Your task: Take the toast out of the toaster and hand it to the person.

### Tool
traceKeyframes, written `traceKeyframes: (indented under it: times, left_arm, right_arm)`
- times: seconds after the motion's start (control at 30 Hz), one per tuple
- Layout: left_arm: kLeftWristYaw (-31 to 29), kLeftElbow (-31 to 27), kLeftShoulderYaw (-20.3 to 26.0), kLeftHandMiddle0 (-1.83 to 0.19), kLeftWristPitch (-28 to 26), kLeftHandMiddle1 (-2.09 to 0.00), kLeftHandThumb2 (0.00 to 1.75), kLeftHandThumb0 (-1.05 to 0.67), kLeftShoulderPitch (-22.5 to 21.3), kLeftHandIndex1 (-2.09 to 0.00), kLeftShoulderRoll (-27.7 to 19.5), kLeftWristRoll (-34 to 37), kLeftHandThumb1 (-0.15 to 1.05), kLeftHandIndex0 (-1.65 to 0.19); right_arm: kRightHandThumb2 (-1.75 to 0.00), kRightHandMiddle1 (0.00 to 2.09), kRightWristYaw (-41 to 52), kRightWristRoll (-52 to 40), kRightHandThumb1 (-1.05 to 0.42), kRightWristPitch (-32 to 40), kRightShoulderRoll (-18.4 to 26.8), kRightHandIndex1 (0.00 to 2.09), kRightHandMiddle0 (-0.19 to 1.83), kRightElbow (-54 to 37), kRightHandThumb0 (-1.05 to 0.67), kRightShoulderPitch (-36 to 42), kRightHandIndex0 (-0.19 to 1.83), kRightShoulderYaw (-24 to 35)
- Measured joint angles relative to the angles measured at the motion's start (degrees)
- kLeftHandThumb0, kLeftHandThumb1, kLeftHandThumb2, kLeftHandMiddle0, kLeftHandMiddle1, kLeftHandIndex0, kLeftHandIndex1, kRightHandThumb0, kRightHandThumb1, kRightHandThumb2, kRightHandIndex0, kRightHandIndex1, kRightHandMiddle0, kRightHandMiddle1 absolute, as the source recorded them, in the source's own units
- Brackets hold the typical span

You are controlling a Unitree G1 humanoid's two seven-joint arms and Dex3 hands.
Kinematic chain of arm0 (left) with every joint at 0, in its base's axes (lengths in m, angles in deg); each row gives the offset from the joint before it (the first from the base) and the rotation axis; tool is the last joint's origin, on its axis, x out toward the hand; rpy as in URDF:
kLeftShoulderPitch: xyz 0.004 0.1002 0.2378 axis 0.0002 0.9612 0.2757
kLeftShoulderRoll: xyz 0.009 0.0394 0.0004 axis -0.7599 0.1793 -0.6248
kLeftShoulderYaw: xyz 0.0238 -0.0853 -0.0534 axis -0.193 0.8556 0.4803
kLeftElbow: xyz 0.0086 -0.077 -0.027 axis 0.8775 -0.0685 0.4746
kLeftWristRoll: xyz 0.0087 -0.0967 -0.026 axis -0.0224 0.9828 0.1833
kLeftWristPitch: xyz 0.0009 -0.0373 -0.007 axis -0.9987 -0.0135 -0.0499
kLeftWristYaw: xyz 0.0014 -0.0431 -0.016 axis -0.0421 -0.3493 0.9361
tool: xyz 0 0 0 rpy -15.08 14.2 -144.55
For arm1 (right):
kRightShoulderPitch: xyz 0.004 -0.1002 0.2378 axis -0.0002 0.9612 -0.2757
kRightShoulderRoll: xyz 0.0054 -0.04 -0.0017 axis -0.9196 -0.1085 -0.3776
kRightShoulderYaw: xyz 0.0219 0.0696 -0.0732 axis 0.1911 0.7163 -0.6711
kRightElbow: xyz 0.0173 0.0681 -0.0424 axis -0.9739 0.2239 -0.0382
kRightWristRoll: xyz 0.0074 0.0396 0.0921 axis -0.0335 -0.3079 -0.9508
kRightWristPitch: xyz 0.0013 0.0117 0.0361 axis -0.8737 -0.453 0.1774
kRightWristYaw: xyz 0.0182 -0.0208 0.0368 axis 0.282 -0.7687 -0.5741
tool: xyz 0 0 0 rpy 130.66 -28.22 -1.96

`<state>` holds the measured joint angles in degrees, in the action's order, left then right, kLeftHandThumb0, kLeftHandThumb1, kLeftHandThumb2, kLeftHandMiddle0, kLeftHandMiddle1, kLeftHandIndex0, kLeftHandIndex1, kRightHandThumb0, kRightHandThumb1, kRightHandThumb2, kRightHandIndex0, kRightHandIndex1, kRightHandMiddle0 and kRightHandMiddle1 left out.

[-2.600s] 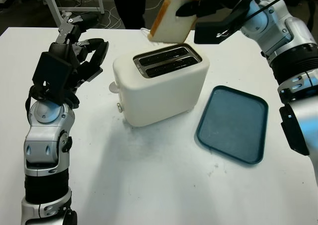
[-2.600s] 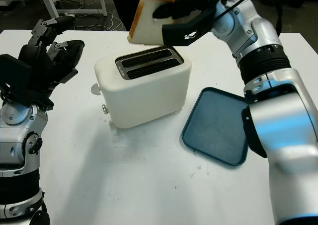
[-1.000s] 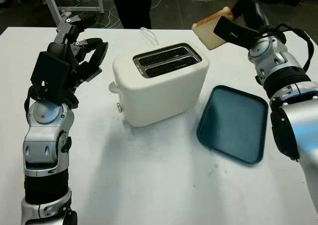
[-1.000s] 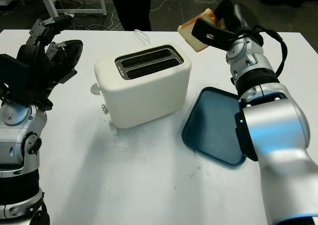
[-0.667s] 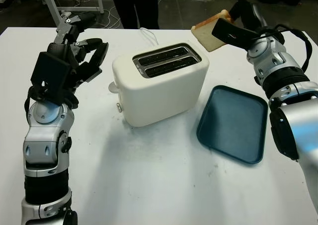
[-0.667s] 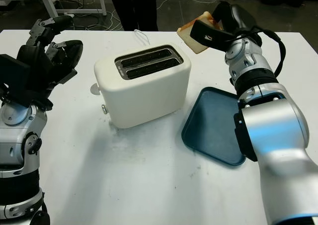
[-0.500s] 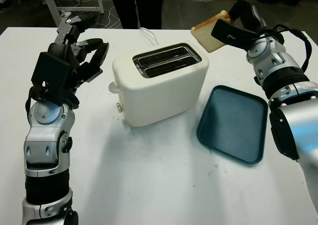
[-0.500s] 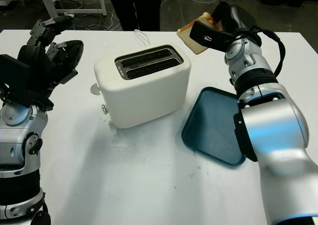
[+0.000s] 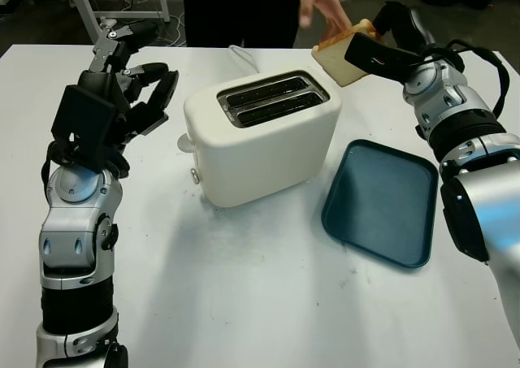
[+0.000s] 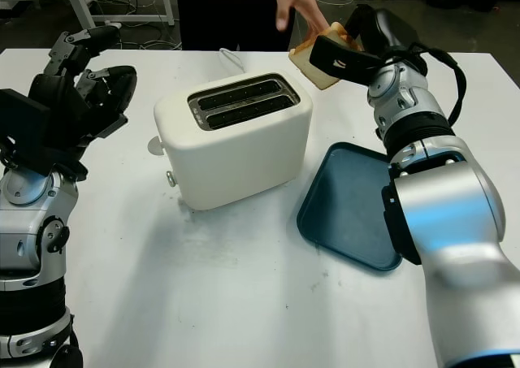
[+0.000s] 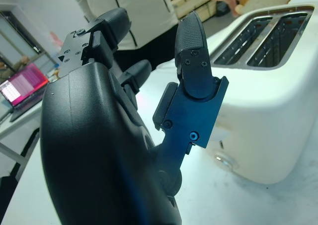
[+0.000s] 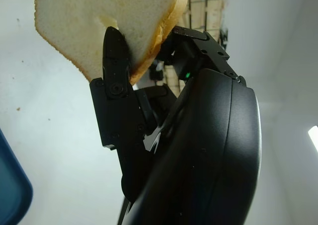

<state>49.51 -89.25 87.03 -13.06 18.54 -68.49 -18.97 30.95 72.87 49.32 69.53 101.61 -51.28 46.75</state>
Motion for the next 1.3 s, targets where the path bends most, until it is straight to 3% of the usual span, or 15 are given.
traceKeyframes:
  times: [0.43,1.27,1.3]
  left_arm:
    - [-0.1,0.0,0.0,0.0,0.0,-1.07,0.67,-0.44,0.0,-0.9,0.0,0.0,0.7,-0.02]
    - [0.0,0.0,0.0,0.0,0.0,-1.08,0.7,-0.43,0.0,-0.91,0.0,-0.1,0.7,-0.02]
    - [0.0,0.0,0.0,0.0,0.0,-1.08,0.7,-0.43,0.0,-0.91,0.0,-0.1,0.7,-0.02]
  right_arm:
    - [-0.3,1.75,-0.5,0.1,-0.92,0.0,0.0,1.75,0.58,0.0,-0.29,0.0,0.81,-0.4]
    - [-0.33,1.73,-1.2,-0.6,-0.92,-0.1,-0.2,1.75,0.5,0.0,-0.32,0.0,0.8,0.1]
    - [-0.34,1.58,-1.5,-0.7,-0.92,-0.1,-0.2,1.75,0.55,0.0,-0.32,0.0,0.78,0.2]
